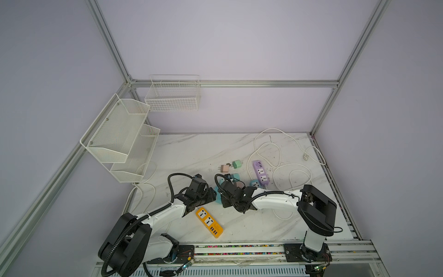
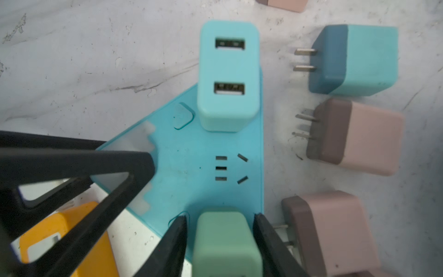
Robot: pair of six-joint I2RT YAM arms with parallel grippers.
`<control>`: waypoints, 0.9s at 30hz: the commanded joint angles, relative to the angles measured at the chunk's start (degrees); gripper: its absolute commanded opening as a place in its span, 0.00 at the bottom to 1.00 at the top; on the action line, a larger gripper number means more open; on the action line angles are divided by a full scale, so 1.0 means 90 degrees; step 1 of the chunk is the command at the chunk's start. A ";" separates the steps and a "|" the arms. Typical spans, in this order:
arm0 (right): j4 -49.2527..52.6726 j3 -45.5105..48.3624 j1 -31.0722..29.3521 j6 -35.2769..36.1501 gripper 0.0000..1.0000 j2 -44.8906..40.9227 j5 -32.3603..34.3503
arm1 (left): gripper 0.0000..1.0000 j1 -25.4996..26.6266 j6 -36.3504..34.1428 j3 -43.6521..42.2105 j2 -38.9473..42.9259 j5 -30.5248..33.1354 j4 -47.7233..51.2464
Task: Pull the plug off the socket
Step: 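Close the left gripper on the teal strip's edge while the right holds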
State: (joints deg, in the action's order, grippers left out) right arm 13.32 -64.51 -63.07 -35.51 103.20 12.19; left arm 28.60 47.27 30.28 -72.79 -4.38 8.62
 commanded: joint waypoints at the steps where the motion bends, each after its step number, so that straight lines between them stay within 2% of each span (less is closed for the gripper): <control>1: 0.0170 -0.0030 -0.0038 -0.0007 0.44 0.0137 -0.0088 | 0.53 -0.0043 -0.0359 0.0493 -0.0186 0.0019 0.0484; 5: 0.0160 -0.0067 -0.0033 0.0020 0.39 0.0124 -0.0060 | 0.53 -0.0043 -0.0393 0.0279 -0.0317 -0.0046 0.0487; 8: 0.0470 -0.0308 -0.0052 0.0194 0.33 0.0280 0.0321 | 0.53 -0.0044 -0.0519 0.0291 -0.0356 -0.0157 0.0676; 11: 0.0532 -0.0429 -0.0053 0.0192 0.30 0.0438 0.0183 | 0.53 -0.0043 -0.0563 0.0250 -0.0361 -0.0091 0.0835; 13: 0.0256 -0.0340 -0.0053 0.0227 0.29 0.0350 -0.0056 | 0.53 -0.0043 -0.0598 0.0200 -0.0369 -0.0029 0.0899; 17: 0.0214 -0.0242 0.0003 0.0108 0.27 0.0162 0.0111 | 0.53 -0.0043 -0.0586 0.0086 -0.0422 -0.0040 0.0948; 27: -0.0144 0.0047 0.0149 -0.0019 0.26 -0.0185 -0.0138 | 0.53 -0.0043 -0.0535 -0.0107 -0.0531 0.0314 0.1207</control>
State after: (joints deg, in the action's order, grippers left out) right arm 14.39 -65.56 -62.28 -35.31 103.63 11.73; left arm 28.12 44.80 31.40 -74.63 -4.97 10.13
